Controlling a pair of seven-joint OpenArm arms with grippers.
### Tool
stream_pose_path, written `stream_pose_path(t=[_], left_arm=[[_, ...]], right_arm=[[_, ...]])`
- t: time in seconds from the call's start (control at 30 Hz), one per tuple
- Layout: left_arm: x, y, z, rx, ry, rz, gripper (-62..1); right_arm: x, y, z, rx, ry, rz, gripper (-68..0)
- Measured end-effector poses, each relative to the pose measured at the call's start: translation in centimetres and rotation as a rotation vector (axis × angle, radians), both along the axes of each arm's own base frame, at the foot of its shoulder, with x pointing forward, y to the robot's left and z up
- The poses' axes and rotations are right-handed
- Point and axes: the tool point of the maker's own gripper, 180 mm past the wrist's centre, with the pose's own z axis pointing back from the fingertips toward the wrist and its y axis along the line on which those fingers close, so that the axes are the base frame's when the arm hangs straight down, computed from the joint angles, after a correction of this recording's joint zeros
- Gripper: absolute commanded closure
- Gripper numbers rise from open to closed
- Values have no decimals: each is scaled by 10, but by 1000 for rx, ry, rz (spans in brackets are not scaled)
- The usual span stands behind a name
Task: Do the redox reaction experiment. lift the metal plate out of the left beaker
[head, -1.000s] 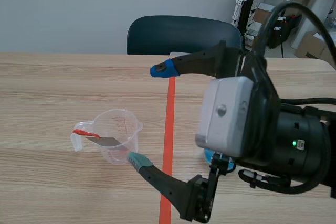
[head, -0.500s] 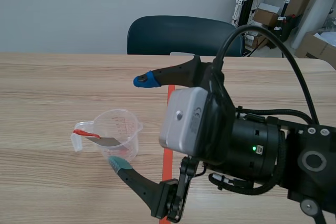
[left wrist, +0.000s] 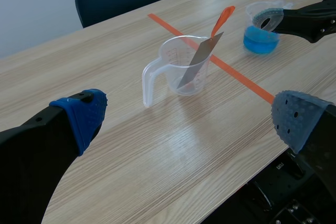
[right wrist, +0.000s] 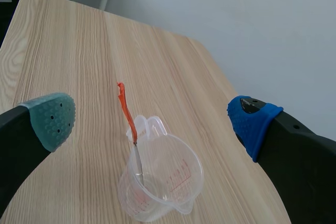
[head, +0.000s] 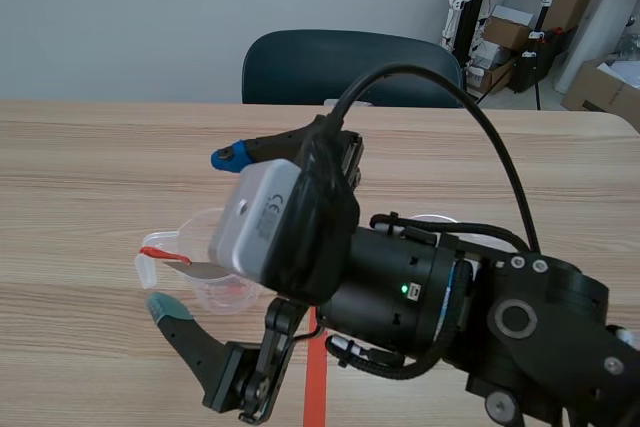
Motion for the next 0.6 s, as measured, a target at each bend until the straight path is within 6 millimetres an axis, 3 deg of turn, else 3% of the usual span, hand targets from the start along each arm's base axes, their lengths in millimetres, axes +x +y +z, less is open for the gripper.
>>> stream_pose_path(t=[0.2, 0.4, 0.6], left_arm=[[1, 1, 1, 14, -15, 6, -623], [2, 2, 1, 16, -19, 11, -623], [2, 2, 1, 16, -19, 11, -623]], right_arm=[[-4, 15, -3, 8, 28, 7, -606], [-4, 21, -31, -59, 68, 19, -601], [-3, 20, -31, -59, 66, 19, -491]])
